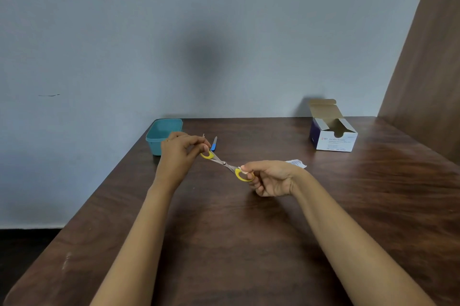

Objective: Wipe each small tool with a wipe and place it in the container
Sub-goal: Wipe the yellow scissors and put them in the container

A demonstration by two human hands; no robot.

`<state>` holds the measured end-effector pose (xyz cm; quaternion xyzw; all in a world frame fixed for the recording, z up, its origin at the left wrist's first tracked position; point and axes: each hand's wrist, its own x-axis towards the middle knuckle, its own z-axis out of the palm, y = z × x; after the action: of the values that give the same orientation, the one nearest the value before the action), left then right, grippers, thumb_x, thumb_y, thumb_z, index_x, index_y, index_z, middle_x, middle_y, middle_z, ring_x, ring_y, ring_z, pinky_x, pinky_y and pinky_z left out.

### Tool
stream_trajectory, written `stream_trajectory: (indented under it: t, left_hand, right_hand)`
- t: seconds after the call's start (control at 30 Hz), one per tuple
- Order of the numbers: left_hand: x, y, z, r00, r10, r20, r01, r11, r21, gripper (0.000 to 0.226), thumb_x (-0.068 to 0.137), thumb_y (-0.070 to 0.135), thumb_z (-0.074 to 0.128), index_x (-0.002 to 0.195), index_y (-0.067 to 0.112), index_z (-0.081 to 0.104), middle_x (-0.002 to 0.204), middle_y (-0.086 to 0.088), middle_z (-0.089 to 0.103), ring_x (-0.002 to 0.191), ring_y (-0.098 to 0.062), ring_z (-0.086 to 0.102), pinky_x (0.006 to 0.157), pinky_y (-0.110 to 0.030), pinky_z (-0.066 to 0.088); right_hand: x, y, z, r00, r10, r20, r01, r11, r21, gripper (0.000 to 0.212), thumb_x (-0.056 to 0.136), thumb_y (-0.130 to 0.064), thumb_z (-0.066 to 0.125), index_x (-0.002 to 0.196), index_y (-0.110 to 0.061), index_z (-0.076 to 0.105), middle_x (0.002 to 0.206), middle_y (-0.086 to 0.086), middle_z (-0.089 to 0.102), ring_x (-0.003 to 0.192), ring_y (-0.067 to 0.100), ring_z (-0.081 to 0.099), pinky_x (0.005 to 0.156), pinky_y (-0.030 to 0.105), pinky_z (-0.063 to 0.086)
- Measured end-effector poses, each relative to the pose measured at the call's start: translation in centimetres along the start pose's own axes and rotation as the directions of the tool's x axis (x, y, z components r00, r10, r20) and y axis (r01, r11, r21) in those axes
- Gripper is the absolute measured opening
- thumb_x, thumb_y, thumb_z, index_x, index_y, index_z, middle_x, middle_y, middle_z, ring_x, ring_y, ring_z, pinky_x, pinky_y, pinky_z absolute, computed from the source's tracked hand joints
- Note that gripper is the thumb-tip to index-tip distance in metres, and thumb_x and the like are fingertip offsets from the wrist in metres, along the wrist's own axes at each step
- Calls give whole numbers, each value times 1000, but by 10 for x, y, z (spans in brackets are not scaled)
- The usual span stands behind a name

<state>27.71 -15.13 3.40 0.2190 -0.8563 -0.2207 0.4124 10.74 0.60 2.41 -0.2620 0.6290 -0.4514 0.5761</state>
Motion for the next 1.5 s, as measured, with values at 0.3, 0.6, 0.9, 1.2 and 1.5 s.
stream_trajectory:
  t: [0.3,0.6,0.9,1.2,1.5]
  left_hand:
    - [-2,-10,4,996,-77,40,79,996,-41,10,85,21,68,91,27,75,87,14,67,97,-12,49,70,-12,35]
    - [-1,-10,8,997,-71,12,71,997,-33,10,85,24,69,92,28,75,87,13,68,96,-10,50,71,-13,36]
    - [-7,0,18,992,-117,-47,113,991,-78,7,86,25,69,84,28,75,78,13,68,81,-6,58,70,-24,43]
    - [-10,14,32,986,-161,37,164,984,-75,11,90,27,65,86,22,75,68,15,61,68,15,52,57,-8,35]
    - [-15,11,39,962,29,270,-67,989,133,8,89,31,64,84,33,70,86,15,67,96,-3,44,96,-38,31]
  right_hand:
    - [10,-9,-19,966,66,249,-81,995,51,21,74,-16,71,93,-10,65,79,-4,71,61,4,42,61,17,36]
    - [15,0,-43,956,-55,288,2,984,180,46,44,-24,96,81,-6,75,71,-3,54,64,4,42,59,15,39]
    - [8,0,-43,912,-399,-99,411,890,200,20,78,-20,61,78,-11,79,70,-4,48,66,3,38,62,17,29]
    - [19,3,-29,769,-526,-362,632,710,310,16,88,-15,59,85,-15,75,66,-12,56,62,4,34,52,13,31]
    - [13,3,-21,850,-456,-264,474,880,4,13,88,-21,63,84,-16,74,78,-10,70,72,4,45,61,20,27]
